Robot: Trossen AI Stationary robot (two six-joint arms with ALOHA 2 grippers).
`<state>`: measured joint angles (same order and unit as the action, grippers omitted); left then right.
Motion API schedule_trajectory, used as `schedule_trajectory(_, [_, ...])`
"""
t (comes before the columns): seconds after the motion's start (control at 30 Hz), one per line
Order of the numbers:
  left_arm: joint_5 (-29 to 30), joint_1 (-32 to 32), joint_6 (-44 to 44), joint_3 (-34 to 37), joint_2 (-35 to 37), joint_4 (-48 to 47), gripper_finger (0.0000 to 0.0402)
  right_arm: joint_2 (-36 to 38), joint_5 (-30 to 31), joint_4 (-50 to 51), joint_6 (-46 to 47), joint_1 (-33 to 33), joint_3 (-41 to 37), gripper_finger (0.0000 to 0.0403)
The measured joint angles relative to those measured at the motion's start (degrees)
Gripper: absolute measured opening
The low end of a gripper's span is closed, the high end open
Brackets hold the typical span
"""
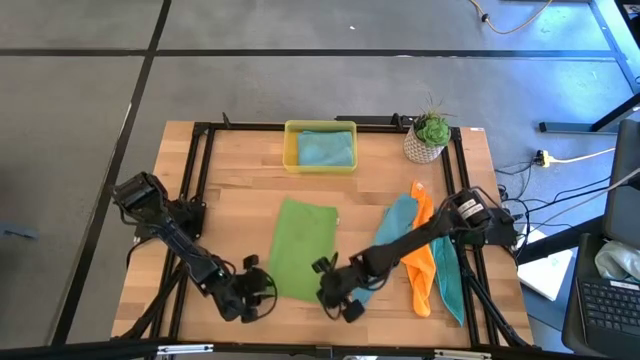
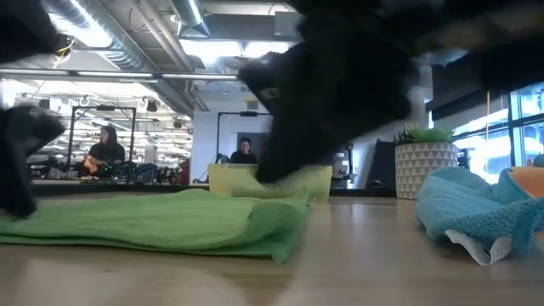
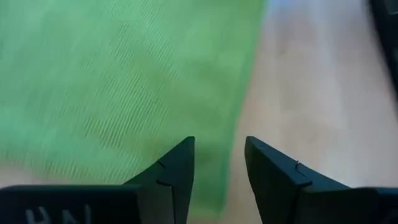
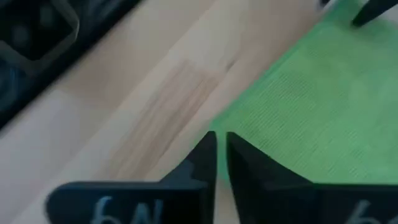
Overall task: Fold microfiber towels
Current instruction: Fold the green cloth
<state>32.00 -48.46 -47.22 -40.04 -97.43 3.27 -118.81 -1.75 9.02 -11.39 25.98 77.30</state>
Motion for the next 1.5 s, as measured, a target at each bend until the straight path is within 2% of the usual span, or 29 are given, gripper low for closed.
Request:
schedule_trajectory(0.2, [-0.3,0.3,16.6,-5.2,0.1,-1.1,0.0135,0.0,8.3,1.9,-5.9,3.4,0.0,0.0146])
schedule_trajectory(0.3, [0.8,-0.8,22.4,-8.7,0.7,-10.9,0.0135,0.0,13.6,1.9,-7.8,4.1,0.0,0.0196])
schedule_trajectory(0.37, [2.6,-1.7,23.4,-11.3,0.7,-19.7,0.0135,0.0,14.5,1.6,-8.4,4.2,0.0,0.0221])
schedule_trajectory(0.43, [3.2,-2.5,23.5,-12.7,0.7,-27.9,0.0135,-0.3,14.4,1.4,-8.6,4.1,0.0,0.0238])
schedule_trajectory(0.53, [1.9,-2.8,24.2,-12.3,0.7,-31.5,0.0135,-1.1,14.1,1.7,-11.1,4.2,-0.2,0.0242])
schedule_trajectory(0.7, [-1.0,-2.7,30.3,-11.2,0.3,-30.4,0.0135,-2.9,13.3,-2.7,-14.2,4.2,-0.7,0.0215])
schedule_trajectory(0.93, [0.6,-2.6,41.6,-11.1,0.2,-30.4,0.0135,-4.8,11.9,-4.2,-14.0,3.7,-0.5,0.0158])
schedule_trajectory(1.1, [0.4,-2.5,48.7,-11.1,0.2,-31.3,0.0139,-4.9,10.2,-3.9,-10.6,3.0,-0.5,0.0114])
schedule_trajectory(1.23, [-1.6,-1.6,49.4,-10.7,-0.2,-30.9,0.0141,-5.5,5.9,-3.6,-7.4,2.0,-0.5,0.0081])
schedule_trajectory(1.33, [-2.7,-0.9,49.4,-9.8,-1.4,-30.8,0.0141,-5.5,5.3,-3.6,-6.7,1.9,-0.5,0.0056])
schedule_trajectory(1.5, [-1.3,-0.8,49.8,-9.6,-2.5,-30.1,0.0141,-5.6,5.1,-3.6,-6.8,2.0,-0.6,0.0011])
